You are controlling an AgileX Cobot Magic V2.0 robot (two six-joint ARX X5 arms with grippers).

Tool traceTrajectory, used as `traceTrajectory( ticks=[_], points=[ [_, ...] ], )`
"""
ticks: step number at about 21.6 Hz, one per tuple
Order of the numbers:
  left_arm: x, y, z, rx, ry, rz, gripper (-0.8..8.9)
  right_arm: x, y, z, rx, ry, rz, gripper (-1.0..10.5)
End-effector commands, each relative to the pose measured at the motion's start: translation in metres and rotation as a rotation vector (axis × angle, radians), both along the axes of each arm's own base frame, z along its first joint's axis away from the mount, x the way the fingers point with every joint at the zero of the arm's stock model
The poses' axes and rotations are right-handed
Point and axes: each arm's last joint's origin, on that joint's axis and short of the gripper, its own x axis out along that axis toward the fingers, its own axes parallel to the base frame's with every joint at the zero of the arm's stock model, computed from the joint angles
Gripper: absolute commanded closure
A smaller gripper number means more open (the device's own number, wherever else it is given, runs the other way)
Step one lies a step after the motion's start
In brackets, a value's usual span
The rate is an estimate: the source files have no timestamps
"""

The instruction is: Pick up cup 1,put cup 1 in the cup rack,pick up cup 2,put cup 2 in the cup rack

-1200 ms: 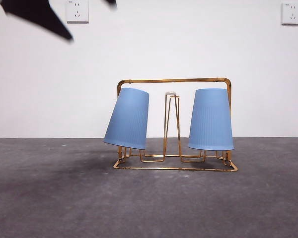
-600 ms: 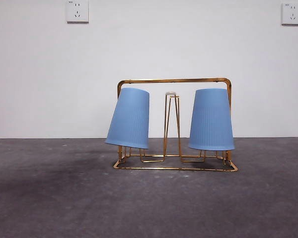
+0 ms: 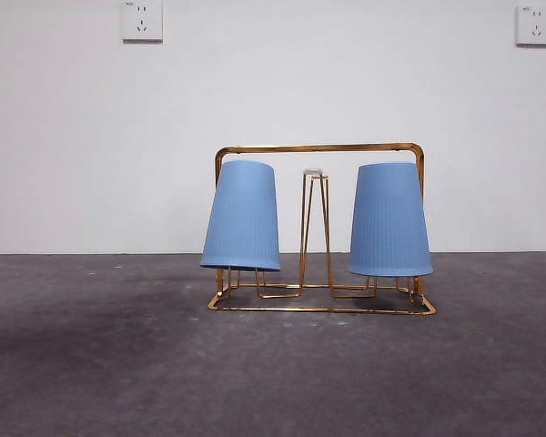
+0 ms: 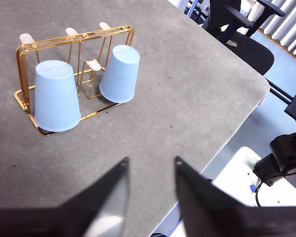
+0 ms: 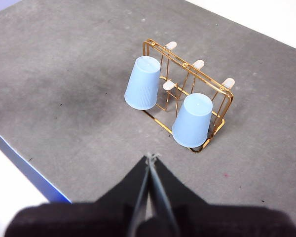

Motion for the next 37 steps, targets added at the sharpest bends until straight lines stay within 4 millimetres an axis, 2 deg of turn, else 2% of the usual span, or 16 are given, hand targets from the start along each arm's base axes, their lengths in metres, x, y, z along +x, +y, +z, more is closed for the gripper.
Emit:
traceTrajectory(
  ticks=[1, 14, 21, 23, 29, 34, 37],
  points=[
    [0.001, -0.001, -0.001, -0.003, 0.006, -0.005, 8.18, 0.0, 0.0, -0.003, -0.015, 0.024, -0.008, 9.5],
    [0.002, -0.002, -0.002, 0.001, 0.011, -0.005, 8.18, 0.0, 0.0, -0.003, -0.015, 0.024, -0.008, 9.5],
    [0.008, -0.005, 0.0, 0.026, -0.047, 0.005, 8.17, 0.0, 0.0, -0.003, -0.015, 0.024, -0.008, 9.5],
    [0.011, -0.005, 0.0, 0.079, -0.104, 0.025, 8.17, 0.0, 0.0, -0.003, -0.015, 0.024, -0.008, 9.5],
    [0.022, -0.001, 0.011, 0.191, -0.339, 0.248, 8.17, 0.0, 0.0, -0.003, -0.015, 0.024, -0.008, 9.5],
    [0.021, 0.022, 0.025, 0.228, -0.624, 0.338, 8.17, 0.0, 0.0, -0.003, -0.015, 0.024, -0.008, 9.5],
    [0.017, 0.036, 0.019, 0.173, -0.786, 0.335, 8.17, 0.0, 0.0, -0.003, -0.015, 0.024, -0.008, 9.5]
  ],
)
